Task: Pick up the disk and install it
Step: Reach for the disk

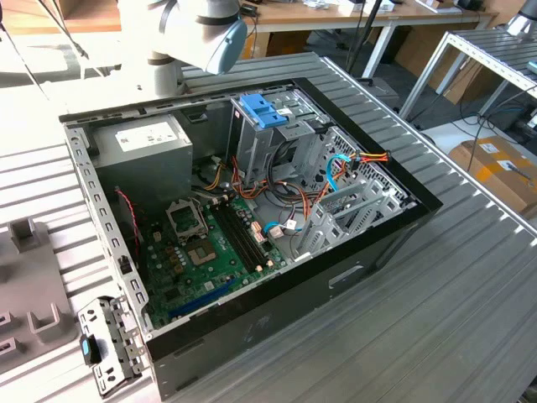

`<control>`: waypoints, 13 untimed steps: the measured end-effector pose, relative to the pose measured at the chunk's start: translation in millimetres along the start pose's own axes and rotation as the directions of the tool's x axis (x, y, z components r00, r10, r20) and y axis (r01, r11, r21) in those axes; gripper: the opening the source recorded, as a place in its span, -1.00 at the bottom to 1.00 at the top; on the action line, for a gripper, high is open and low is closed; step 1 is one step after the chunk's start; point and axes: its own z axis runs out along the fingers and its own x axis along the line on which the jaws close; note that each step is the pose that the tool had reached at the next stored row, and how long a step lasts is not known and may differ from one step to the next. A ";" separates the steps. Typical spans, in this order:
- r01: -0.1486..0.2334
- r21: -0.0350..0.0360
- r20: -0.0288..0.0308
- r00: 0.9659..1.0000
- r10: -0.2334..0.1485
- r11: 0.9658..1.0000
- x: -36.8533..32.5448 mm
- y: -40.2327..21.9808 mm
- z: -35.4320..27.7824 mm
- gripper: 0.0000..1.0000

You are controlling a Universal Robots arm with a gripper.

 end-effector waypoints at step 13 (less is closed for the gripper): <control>0.000 0.000 0.000 1.000 0.000 1.000 18.0 -1.4 -0.5 -0.79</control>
